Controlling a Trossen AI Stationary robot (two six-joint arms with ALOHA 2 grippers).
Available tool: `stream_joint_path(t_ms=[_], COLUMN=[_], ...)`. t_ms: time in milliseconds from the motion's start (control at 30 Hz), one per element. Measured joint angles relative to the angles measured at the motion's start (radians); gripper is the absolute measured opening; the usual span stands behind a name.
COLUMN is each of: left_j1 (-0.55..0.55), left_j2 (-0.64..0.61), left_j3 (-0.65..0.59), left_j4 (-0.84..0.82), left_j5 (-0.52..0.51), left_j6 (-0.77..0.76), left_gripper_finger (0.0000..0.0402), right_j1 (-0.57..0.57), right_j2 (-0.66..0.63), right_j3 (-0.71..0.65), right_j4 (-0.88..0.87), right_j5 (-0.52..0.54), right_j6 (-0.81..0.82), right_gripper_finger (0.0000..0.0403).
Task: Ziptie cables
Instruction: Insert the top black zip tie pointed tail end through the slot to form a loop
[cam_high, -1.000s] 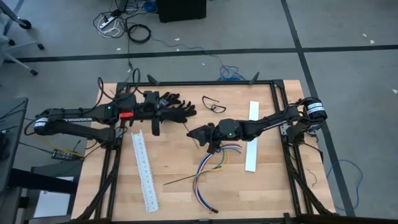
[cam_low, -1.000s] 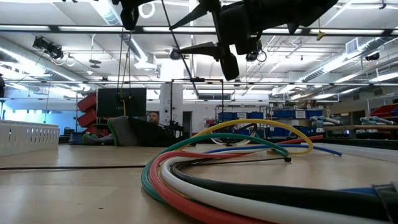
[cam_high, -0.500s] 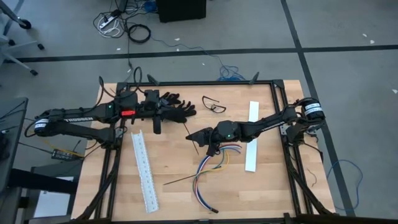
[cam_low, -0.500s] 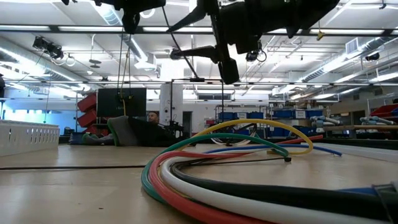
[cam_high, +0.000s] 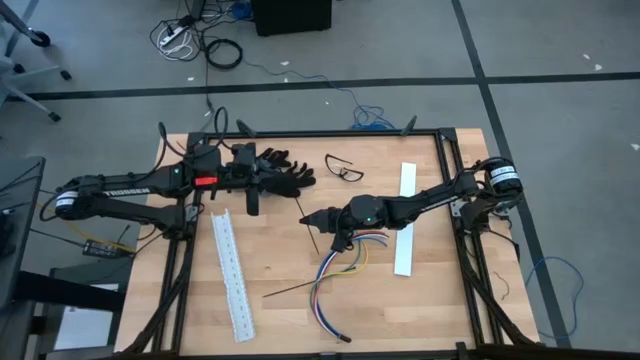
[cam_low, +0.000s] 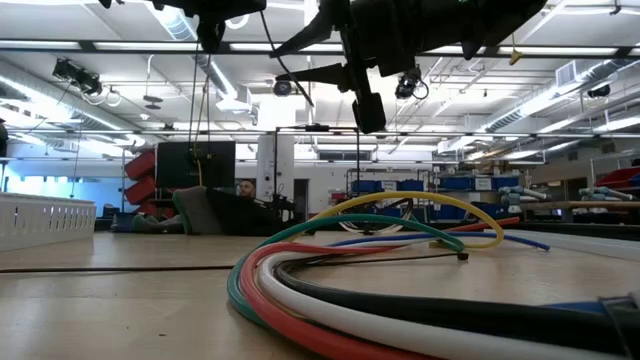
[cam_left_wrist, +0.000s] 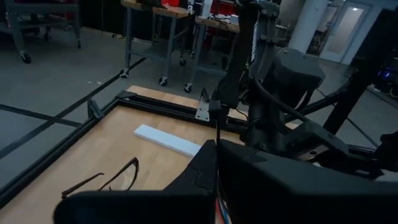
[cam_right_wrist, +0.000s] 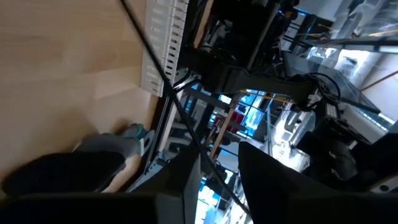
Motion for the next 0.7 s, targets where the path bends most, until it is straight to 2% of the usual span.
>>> stream_joint_path(t_ms=[700], left_j1=[0.145], left_j2=[0.0], left_j3=[0.0], left_j4=[-0.041], left_j5=[0.075], left_j6=[0.061], left_gripper_finger=[0.0], right_j1=[0.01], right_j2=[0.0], right_j3=[0.0], right_j4=[-0.005], right_j5=[0.002], right_j6=[0.056], right_gripper_finger=[0.0104])
